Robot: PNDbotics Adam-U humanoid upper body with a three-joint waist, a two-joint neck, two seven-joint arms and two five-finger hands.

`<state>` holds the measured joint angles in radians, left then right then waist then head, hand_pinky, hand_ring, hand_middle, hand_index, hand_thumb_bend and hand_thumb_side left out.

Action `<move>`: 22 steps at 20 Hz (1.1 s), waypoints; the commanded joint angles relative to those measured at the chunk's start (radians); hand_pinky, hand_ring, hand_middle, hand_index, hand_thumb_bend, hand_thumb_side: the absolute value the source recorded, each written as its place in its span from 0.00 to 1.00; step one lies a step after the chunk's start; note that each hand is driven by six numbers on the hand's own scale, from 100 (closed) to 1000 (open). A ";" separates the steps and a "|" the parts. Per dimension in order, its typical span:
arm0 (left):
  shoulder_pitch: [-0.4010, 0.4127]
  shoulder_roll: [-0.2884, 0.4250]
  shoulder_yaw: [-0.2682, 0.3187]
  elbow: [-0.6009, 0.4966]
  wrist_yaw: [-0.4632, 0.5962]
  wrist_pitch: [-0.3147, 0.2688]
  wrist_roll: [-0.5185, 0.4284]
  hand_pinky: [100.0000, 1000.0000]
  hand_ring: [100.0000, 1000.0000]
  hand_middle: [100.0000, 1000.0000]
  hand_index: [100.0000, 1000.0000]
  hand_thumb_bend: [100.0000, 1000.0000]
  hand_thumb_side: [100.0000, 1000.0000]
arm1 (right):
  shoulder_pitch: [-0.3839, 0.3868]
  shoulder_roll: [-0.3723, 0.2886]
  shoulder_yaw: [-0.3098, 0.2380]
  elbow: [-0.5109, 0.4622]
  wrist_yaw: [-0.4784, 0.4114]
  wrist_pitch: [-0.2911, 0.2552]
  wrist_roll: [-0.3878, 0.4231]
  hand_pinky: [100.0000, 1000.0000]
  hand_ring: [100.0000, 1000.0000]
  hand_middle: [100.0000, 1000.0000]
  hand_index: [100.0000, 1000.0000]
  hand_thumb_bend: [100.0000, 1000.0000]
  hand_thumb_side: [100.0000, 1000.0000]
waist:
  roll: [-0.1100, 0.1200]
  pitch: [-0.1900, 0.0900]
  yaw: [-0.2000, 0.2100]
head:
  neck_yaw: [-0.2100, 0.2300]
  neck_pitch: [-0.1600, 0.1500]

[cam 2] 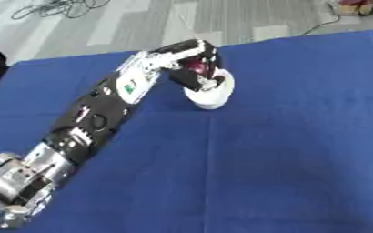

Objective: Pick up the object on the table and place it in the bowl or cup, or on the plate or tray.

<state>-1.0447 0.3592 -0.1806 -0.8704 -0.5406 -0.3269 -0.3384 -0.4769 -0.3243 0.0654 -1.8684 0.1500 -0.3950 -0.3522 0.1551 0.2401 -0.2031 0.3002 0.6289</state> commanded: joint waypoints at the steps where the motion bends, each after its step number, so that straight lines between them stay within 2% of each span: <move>1: -0.031 0.019 0.017 -0.003 -0.010 -0.002 0.016 0.00 0.14 0.36 0.36 0.00 0.41 | -0.017 -0.007 -0.002 -0.017 -0.004 0.000 0.005 0.41 0.67 0.71 0.78 0.00 1.00 | -0.005 -0.012 -0.003 | 0.015 -0.017; 13: -0.044 0.020 0.032 0.029 -0.047 -0.009 0.055 0.00 0.16 0.36 0.37 0.00 0.41 | -0.028 -0.007 0.000 -0.021 -0.006 0.000 0.009 0.41 0.67 0.71 0.78 0.00 1.00 | 0.005 0.004 -0.022 | 0.027 -0.030; 18: -0.047 0.018 0.035 0.034 -0.059 -0.018 0.080 0.04 0.22 0.41 0.42 0.00 0.43 | -0.031 -0.006 0.000 -0.022 -0.006 0.000 0.010 0.41 0.67 0.71 0.78 0.00 1.00 | 0.005 0.008 -0.025 | 0.026 -0.033; 20: -0.047 0.019 0.033 0.035 -0.068 -0.020 0.086 0.15 0.28 0.46 0.49 0.00 0.27 | -0.031 -0.006 0.000 -0.022 -0.007 0.000 0.010 0.41 0.67 0.71 0.78 0.00 1.00 | 0.005 0.008 -0.024 | 0.024 -0.033; 21: -0.047 0.019 0.032 0.035 -0.077 -0.021 0.089 0.19 0.33 0.49 0.53 0.00 0.21 | -0.031 -0.006 0.000 -0.021 -0.007 0.000 0.010 0.41 0.67 0.71 0.78 0.00 1.00 | 0.004 0.007 -0.024 | 0.024 -0.032; 22: -0.047 0.019 0.032 0.034 -0.087 -0.022 0.091 0.22 0.34 0.50 0.55 0.00 0.20 | -0.031 -0.005 0.000 -0.021 -0.007 0.000 0.010 0.41 0.67 0.71 0.78 0.00 1.00 | 0.004 0.007 -0.023 | 0.024 -0.032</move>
<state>-1.0690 0.3594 -0.1573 -0.8268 -0.6169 -0.3493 -0.2558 -0.4936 -0.3243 0.0656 -1.8738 0.1452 -0.3954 -0.3442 0.1670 0.2633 -0.2262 0.3170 0.6104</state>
